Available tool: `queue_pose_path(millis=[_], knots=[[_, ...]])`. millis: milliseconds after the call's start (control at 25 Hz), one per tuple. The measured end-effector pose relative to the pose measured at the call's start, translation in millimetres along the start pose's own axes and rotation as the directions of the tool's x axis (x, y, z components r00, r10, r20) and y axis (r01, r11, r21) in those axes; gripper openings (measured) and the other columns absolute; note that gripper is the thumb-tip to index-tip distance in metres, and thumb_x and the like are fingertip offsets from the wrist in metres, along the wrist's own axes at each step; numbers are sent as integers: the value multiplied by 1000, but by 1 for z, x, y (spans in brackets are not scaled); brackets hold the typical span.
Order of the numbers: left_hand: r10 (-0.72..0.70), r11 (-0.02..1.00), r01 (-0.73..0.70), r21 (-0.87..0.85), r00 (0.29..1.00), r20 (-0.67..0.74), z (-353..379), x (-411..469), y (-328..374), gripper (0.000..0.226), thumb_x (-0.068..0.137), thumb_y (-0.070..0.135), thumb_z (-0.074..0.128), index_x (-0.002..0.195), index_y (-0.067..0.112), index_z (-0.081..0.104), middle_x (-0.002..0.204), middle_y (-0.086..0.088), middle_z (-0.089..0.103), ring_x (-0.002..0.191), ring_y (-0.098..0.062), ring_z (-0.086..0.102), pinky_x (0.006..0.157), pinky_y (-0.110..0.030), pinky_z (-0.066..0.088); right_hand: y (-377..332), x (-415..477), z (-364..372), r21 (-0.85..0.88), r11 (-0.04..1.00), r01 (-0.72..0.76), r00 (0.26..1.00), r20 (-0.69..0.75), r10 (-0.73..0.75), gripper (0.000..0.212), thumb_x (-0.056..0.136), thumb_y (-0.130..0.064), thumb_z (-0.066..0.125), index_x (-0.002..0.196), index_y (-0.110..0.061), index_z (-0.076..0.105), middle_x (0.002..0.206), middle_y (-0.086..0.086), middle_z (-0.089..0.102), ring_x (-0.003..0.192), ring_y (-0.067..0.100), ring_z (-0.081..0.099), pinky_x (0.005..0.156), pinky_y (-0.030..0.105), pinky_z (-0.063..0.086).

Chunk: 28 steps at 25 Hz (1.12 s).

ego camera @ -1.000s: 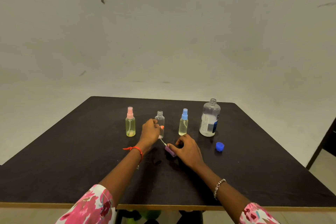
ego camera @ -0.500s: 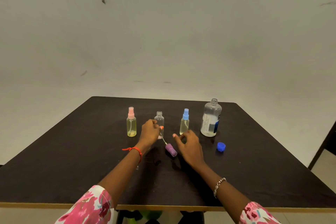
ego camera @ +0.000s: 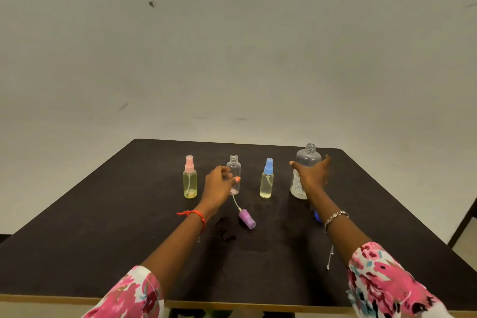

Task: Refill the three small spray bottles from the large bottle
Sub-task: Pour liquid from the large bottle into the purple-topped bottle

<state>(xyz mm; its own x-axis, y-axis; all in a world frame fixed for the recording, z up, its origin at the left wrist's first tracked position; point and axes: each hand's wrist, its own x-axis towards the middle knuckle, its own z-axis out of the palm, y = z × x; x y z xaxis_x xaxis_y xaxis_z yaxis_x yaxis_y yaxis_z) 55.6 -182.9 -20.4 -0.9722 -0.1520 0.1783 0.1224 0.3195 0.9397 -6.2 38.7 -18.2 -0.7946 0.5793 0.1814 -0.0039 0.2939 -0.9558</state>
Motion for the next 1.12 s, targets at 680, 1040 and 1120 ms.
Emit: queue_pose_path(millis=[680,1040,1120], knots=[[136,979,-143,-142,989,-61,-23,-7,43,50,73,13,75,119,5,57,113,-12,65,98,-20,62,80,-29,52,-117,-56,-36,-51,802,595,802,102,-589,73,59,-18,80,125,-19,49,120,8,58,106,27,57,90,43,48],[203,969,-211,-129,976,-76,-41,-22,67,52,74,16,74,123,7,57,122,-11,62,102,-15,57,89,-26,48,-136,-78,-30,-179,610,772,633,305,-712,75,52,-34,70,123,-17,52,117,7,62,102,28,57,91,43,45],[209,969,-215,-123,976,-63,-43,-23,71,53,75,15,73,124,7,56,125,-13,60,108,-20,58,90,-28,47,-138,-78,-28,-203,568,798,601,337,-725,76,51,-37,66,123,-16,52,117,8,62,102,28,57,90,41,43]])
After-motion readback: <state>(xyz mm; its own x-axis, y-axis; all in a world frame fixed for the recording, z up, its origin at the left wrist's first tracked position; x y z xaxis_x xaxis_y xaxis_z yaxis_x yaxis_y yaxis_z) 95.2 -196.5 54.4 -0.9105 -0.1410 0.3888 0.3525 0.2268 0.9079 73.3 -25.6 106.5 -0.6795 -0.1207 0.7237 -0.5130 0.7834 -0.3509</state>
